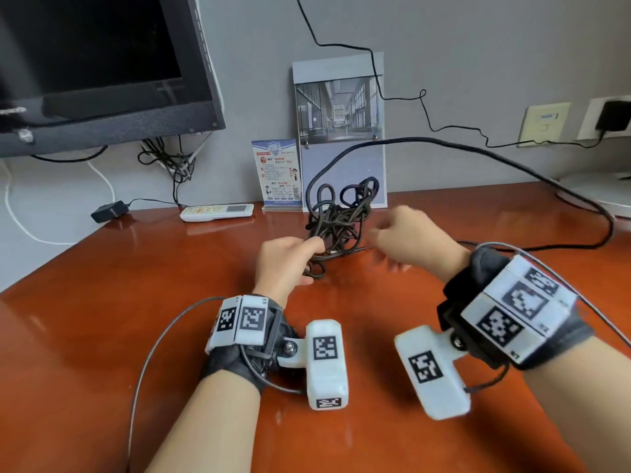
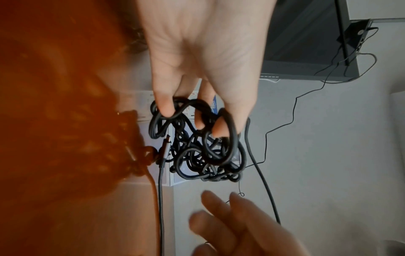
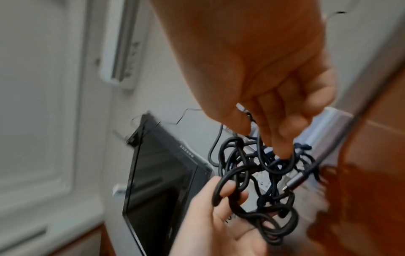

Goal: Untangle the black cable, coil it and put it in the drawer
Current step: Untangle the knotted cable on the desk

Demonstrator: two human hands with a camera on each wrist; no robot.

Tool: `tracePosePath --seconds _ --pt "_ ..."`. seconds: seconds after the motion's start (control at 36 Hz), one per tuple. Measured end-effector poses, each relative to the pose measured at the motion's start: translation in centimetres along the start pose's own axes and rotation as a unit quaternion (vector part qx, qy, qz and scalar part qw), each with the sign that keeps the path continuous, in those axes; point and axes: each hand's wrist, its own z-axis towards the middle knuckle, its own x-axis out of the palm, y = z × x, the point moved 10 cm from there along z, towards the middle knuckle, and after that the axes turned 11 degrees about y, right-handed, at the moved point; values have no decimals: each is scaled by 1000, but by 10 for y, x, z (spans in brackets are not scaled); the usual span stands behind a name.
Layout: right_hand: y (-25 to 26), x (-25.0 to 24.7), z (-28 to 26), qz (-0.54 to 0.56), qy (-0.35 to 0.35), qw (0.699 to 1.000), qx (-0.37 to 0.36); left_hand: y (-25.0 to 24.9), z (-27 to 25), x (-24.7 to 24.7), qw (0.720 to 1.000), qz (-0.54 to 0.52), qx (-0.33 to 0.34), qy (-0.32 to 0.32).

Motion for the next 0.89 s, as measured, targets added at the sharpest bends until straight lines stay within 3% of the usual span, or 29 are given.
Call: tracePosePath --seconds 0.06,0.17,0.44,0.58,0.69,0.89 --pt "-20 20 5 145 63 986 59 2 -1 3 1000 -16 -11 16" --pt "-32 31 9 337 76 935 77 4 0 7 999 -6 -13 34" --pt "-28 67 15 496 123 854 95 7 6 17 993 88 -28 71" --pt "-27 81 11 546 143 817 117 -13 8 17 974 218 57 21" --pt "-27 88 6 528 143 827 133 -24 4 16 963 244 113 15" --pt "-12 90 4 452 146 874 101 -16 4 7 956 279 92 3"
